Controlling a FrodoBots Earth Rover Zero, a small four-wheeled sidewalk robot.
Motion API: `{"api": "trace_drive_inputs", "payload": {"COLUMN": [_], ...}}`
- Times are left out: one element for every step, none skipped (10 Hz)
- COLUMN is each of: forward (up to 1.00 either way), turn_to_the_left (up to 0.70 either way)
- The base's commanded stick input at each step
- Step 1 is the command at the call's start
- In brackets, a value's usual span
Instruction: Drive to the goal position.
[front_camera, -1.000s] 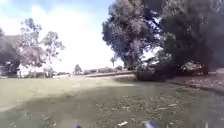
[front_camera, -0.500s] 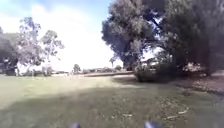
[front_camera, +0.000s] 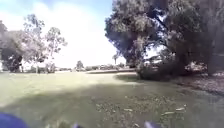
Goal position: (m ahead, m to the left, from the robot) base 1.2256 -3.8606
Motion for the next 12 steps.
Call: {"api": "trace_drive_inputs", "payload": {"forward": [-0.7, -0.7, -0.7, -0.7, -0.7, -0.7, -0.7, 0.0, 0.0, 0.0, 0.0, 0.0], "turn_to_the_left": [0.0, 0.0, 0.0, 0.0, 0.0, 0.0, 0.0, -0.36, -0.62, -0.7, -0.7, -0.7]}}
